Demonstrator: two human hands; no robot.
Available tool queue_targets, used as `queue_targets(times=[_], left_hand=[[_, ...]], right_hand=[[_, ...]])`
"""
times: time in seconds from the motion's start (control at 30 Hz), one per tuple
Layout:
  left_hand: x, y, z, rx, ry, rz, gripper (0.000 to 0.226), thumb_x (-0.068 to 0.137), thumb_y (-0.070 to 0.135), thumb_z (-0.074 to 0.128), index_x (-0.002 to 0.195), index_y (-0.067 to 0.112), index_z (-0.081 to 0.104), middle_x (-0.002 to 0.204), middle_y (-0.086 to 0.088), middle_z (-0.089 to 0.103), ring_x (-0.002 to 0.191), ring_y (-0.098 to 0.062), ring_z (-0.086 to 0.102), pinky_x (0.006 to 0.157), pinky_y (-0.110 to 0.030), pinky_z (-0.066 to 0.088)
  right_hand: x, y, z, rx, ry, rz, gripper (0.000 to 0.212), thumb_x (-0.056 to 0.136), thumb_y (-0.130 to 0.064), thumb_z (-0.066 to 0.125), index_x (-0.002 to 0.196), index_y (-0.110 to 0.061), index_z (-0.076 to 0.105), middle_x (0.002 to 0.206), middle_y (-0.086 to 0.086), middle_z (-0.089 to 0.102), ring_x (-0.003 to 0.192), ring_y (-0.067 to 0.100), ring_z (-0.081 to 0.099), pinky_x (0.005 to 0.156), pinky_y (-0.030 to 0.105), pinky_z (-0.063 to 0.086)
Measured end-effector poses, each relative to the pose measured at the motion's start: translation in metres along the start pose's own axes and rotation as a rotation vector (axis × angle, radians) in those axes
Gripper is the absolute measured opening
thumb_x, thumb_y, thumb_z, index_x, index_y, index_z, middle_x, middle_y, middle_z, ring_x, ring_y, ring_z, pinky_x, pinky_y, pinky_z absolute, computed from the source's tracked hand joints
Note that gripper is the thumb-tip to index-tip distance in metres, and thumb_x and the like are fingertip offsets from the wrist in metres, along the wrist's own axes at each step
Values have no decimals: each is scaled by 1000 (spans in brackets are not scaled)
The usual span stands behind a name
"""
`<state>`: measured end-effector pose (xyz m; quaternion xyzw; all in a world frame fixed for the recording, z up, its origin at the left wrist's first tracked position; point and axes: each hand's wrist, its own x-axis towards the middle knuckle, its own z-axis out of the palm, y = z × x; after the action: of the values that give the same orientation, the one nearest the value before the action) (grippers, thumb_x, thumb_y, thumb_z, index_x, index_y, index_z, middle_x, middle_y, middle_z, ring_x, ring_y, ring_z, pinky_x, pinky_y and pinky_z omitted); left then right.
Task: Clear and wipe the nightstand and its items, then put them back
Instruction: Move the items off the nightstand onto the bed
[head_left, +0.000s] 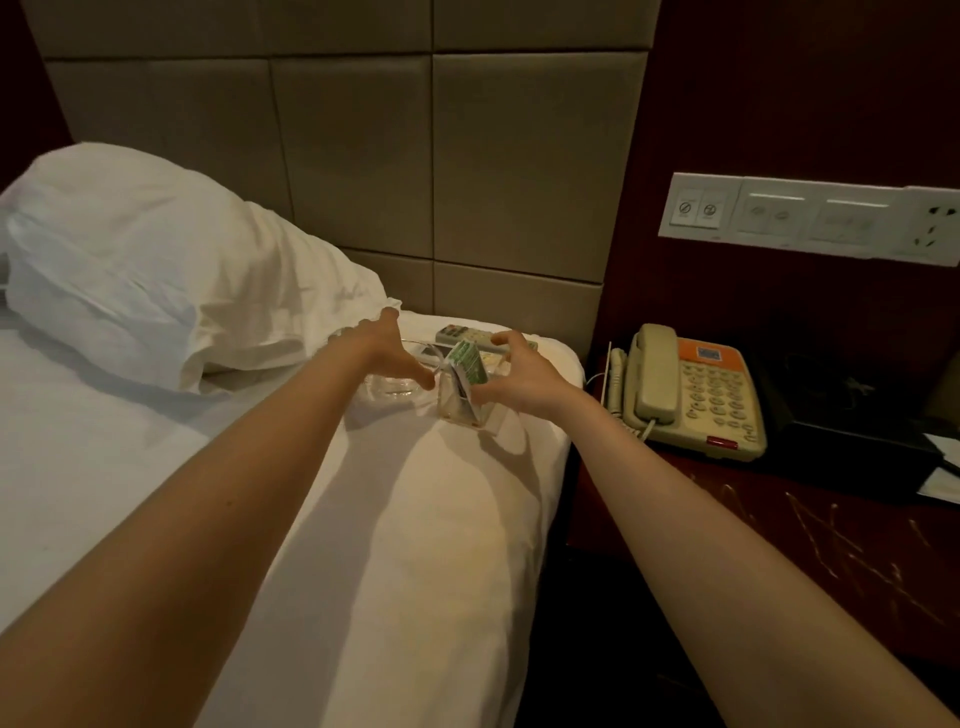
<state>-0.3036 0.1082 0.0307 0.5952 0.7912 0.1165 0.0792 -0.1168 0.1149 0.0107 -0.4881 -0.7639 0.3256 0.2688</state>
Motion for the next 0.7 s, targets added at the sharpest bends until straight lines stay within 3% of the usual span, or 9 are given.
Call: queue_targets(times=[0.2,0.47,0.7], left_hand=[[-16,25,-23,60,80,78,84,75,28,72,144,14,26,140,-15,43,125,-34,43,102,-44,40],[-38,95,-24,-36,113,304,64,80,20,64,139,18,39,139,-9,46,124,-28,47,102,-43,42],[-62,149,-9,-217,21,429,53,85,17,59,136,15,43,135,-11,49,121,-26,50,97,-35,47]], right_hand=[[-13,-2,-18,-32,55,21,79,76,-17,73,141,-15,28,135,10,43,121,25,45,86,27,39],[-45,7,-69,-68,189,101,64,80,-9,67,136,-11,37,140,12,38,127,26,41,87,29,38],[-87,29,-118,-70,313,188,47,86,-10,61,130,-14,47,136,8,42,104,20,47,78,30,40]])
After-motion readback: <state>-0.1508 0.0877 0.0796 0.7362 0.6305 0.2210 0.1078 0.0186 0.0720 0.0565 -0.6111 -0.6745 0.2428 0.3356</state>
